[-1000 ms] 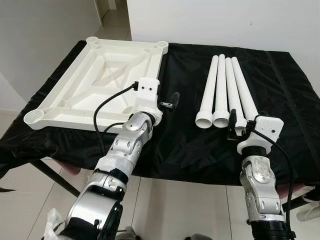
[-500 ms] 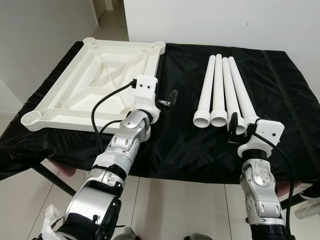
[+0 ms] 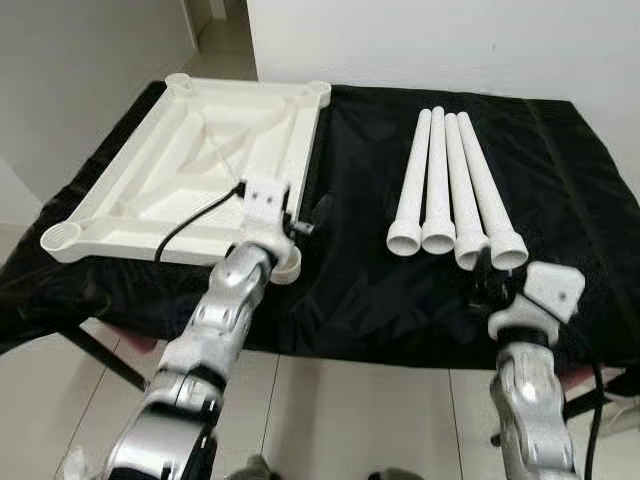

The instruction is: Building children table

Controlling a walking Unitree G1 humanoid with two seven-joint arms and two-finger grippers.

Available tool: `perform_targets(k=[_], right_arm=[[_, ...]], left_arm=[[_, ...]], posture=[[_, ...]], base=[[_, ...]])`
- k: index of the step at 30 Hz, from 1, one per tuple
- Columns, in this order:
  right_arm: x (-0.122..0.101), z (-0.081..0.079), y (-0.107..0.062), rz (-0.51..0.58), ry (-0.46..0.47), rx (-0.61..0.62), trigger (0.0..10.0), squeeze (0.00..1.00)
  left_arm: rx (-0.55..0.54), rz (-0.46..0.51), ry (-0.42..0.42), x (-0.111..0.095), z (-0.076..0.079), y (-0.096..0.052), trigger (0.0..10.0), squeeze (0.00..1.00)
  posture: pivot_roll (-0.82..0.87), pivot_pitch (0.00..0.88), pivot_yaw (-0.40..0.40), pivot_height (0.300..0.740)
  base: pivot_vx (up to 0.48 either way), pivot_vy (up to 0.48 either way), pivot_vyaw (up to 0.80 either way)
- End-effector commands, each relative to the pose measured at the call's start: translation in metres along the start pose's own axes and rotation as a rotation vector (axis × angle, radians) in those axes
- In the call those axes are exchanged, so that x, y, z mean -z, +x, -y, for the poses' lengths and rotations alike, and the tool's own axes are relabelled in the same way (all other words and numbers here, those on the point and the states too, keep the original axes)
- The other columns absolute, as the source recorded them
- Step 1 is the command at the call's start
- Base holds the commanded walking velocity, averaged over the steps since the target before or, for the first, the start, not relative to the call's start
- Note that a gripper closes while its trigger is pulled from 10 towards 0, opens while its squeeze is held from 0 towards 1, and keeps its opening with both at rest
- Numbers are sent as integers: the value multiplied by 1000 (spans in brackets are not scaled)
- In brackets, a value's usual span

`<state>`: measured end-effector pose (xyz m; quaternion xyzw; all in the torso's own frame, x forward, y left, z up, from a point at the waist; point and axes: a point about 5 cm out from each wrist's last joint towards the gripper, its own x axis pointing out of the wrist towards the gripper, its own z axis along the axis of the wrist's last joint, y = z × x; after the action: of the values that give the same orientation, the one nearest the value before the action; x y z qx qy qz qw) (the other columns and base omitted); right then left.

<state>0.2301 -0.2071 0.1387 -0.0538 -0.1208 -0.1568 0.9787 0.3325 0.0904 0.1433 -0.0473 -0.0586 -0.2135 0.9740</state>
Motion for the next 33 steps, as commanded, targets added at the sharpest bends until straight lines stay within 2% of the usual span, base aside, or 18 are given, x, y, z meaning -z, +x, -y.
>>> perform_targets(k=[1,5,11,13,16,19,20,21,23,25,26,27,28,29,30,31,32,33], right_arm=[[-5,-5,-1,31,1,-14,10000,0],[-3,-14,0,14,-2,-51,10000,0],[-5,-16,1,15,0,-62,10000,0],[-4,-15,0,13,-6,-62,10000,0],[-2,-7,-3,6,-21,-40,10000,0],[-2,-6,-3,7,-19,-33,10000,0],[-3,-6,-2,9,-18,-31,10000,0],[-4,-5,-1,12,-19,-32,10000,0],[-4,-4,1,14,-26,-36,10000,0],[-4,-4,1,14,-26,-36,10000,0],[-4,-3,1,15,-28,-35,10000,0],[-4,-3,1,15,-28,-35,10000,0],[-5,-3,2,17,-28,-34,10000,0],[-5,-3,2,17,-28,-34,10000,0],[-5,-3,2,19,-28,-34,10000,0],[-5,-3,2,19,-28,-34,10000,0],[-6,-3,3,21,-24,-32,10000,0],[-6,-4,3,20,-21,-32,10000,0]], left_arm=[[105,27,13,-3,8,-3,10000,0],[137,19,18,1,8,-12,10000,0],[205,18,-1,-1,6,-19,10000,0],[238,16,36,-1,4,-24,10000,0],[393,-5,151,-4,-7,-38,10000,0],[428,-11,194,-5,-10,-40,10000,0],[496,-51,212,-3,-14,-44,10000,0],[525,-79,297,-2,-22,-46,10000,0],[557,-176,389,-1,-42,-50,10000,0],[557,-176,389,-1,-42,-50,10000,0],[518,-201,393,-3,-53,-48,10000,0],[518,-201,393,-3,-53,-48,10000,0],[392,-156,317,-10,-61,-39,10000,0],[392,-156,317,-10,-61,-39,10000,0],[286,-100,244,-16,-65,-30,10000,0],[286,-100,244,-16,-65,-30,10000,0],[139,-33,127,-21,-62,-18,10000,0],[100,-30,58,-18,-54,-15,10000,0]], posture=[[-27,0,48,740],[-11,0,33,740],[-6,0,35,740],[-7,0,43,740],[-12,0,41,740],[-11,0,41,740],[-10,0,40,740],[-7,0,38,740],[-12,0,38,740],[-12,0,38,740],[-13,0,38,740],[-13,0,38,740],[-14,0,35,740],[-14,0,35,740],[-14,0,34,740],[-14,0,34,740],[-14,0,33,740],[-14,0,33,740]], base=[[0,0,0],[0,0,0],[0,0,0],[0,0,0],[0,0,0],[0,0,0],[0,0,0],[0,0,0],[0,0,0],[0,0,0],[0,0,0],[0,0,0],[0,0,0],[0,0,0],[0,0,0],[0,0,0],[0,0,0],[0,0,0]])
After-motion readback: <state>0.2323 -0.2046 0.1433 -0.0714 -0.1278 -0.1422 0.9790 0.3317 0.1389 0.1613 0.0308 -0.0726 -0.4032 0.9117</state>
